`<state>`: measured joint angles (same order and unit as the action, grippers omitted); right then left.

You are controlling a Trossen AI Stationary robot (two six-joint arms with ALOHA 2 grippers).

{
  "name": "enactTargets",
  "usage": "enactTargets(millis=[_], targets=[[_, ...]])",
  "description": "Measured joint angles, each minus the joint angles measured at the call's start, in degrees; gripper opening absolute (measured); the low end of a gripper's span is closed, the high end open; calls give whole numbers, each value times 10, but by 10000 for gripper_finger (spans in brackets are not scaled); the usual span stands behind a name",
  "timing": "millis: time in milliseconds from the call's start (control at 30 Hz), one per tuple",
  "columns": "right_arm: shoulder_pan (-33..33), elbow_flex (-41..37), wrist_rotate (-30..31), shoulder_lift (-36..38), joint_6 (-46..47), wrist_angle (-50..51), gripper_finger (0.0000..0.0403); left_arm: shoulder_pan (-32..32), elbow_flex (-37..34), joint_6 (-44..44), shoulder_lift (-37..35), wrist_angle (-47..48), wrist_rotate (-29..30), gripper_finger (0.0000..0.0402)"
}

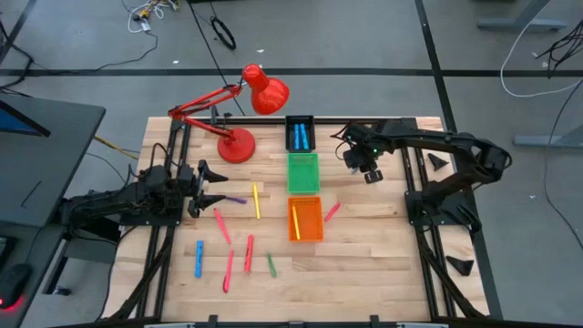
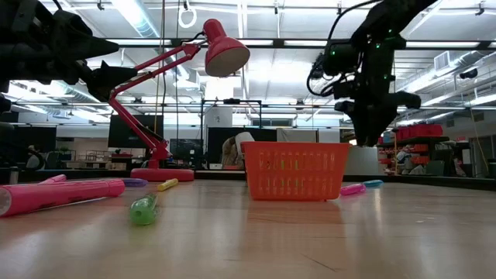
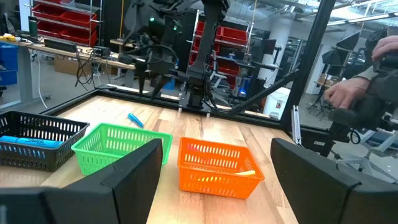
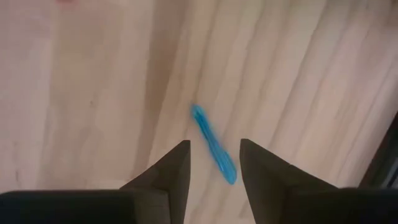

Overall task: Pick & Place Markers
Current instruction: Put the blue marker into the green bin

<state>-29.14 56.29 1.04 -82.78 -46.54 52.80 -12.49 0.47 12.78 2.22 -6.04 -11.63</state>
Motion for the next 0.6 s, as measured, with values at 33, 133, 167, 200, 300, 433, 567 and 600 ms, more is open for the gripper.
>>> enactTargets(millis=[33,133,167,200,300,433,567,600], targets=[[-6,0,0,-4,0,-1,141,0,0,0,0,0,0,307],[-19,0,0,-19,23,-3,141,0,0,0,0,0,0,307],[-23,0,0,-23,40,-4,141,0,0,0,0,0,0,307],[-27,0,0,-25,59,-4,141,0,0,0,0,0,0,307],[-35,0,0,-30,141,-6,141,0,0,0,0,0,0,307],[-42,0,0,-33,284,-7,141,0,0,0,0,0,0,307],[-43,0,0,-33,436,-16,141,0,0,0,0,0,0,307],[-43,0,0,-33,473,-17,141,0,0,0,0,0,0,307]])
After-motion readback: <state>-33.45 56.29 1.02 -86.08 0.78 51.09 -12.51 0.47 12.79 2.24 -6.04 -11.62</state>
